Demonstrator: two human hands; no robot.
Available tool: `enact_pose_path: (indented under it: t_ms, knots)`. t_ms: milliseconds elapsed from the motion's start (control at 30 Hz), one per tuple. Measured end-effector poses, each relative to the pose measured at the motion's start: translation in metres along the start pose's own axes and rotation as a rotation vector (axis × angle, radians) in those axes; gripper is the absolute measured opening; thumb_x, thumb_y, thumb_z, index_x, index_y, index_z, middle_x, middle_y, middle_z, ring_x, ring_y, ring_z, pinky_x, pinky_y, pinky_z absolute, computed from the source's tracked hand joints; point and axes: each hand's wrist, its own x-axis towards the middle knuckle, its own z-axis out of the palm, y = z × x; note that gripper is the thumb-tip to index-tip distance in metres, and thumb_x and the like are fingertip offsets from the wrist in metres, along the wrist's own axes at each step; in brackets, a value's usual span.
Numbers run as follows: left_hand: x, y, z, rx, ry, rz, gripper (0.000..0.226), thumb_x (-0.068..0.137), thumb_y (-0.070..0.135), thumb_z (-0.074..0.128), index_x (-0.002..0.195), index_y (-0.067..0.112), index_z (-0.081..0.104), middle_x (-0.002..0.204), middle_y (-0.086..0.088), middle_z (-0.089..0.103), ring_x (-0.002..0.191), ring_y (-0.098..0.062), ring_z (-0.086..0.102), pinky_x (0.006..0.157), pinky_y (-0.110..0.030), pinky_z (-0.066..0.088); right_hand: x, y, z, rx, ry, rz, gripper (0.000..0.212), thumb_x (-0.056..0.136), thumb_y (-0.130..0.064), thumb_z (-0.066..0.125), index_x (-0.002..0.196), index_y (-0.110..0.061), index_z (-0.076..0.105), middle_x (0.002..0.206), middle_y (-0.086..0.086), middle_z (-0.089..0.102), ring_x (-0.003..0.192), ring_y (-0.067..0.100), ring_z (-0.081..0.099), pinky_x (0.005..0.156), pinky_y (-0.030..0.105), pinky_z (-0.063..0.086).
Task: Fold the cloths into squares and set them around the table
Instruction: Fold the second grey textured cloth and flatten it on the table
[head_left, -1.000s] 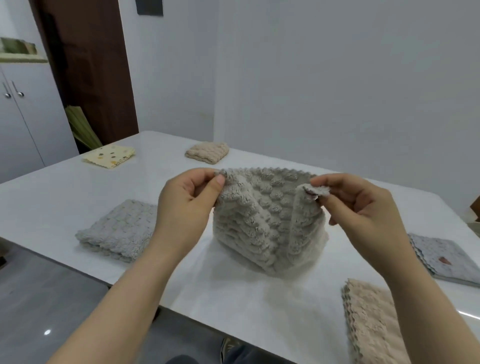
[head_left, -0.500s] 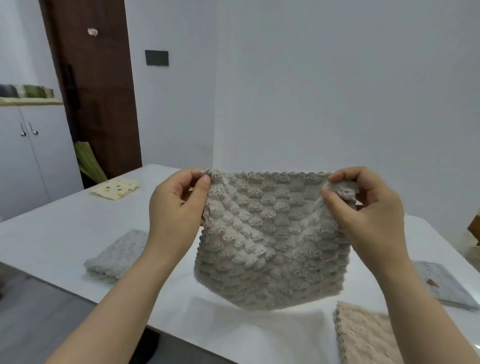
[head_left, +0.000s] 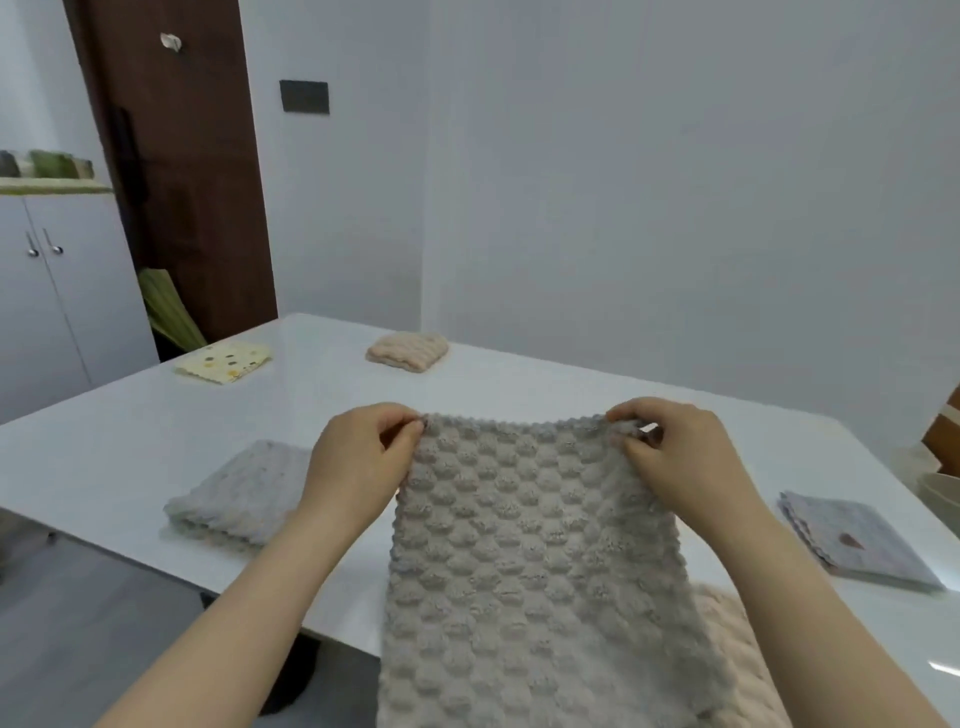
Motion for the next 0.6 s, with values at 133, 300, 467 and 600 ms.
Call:
enact_pose_path:
  t_ms: [133,300,467,600]
  knots:
    - [-0.003,-0.011,0.013,-0.038,0.021,-0.024,0.016,0.090,0.020,0.059,0.086,0.018,0.074,0.078,0.012,0.070,0.076,-0.003,0.062,0.061,-0.018,0.041,-0.004,0.011,0.015,0.033,-0.035,0.032,0.030,0.086,-0.006,0.059,0.109,-0.023,0.070,0.102,-0.010,0.069,0.073,-0.003,0.056,0.067,0.014,0.041]
    - [-0.005,-0.009,0.022,-0.206,0.040,-0.111,0.015,0.089,0.020,0.060,0.085,0.021,0.075,0.065,0.013,0.068,0.062,-0.005,0.062,0.061,-0.025,0.046,-0.009,0.001,0.022,0.163,0.016,0.036,0.040,0.084,-0.008,0.062,0.117,-0.031,0.061,0.086,-0.020,0.056,0.070,0.004,0.052,0.063,0.008,0.039]
    - [-0.023,0.004,0.027,-0.410,0.033,-0.251,0.017,0.086,0.021,0.066,0.073,0.030,0.071,0.055,0.013,0.065,0.043,0.000,0.050,0.051,-0.017,0.045,-0.025,-0.020,0.028,0.402,-0.068,0.092,0.047,0.082,-0.002,0.056,0.110,-0.040,0.062,0.071,-0.005,0.045,0.045,0.009,0.036,0.051,0.024,0.044]
    - [-0.043,0.010,0.034,-0.509,0.001,-0.325,0.009,0.083,0.021,0.069,0.075,0.022,0.073,0.057,0.006,0.066,0.042,-0.004,0.051,0.048,-0.015,0.046,-0.036,-0.032,0.039,0.579,-0.219,0.113,0.036,0.083,0.006,0.057,0.096,-0.025,0.070,0.066,-0.006,0.057,0.044,0.006,0.047,0.047,0.017,0.047]
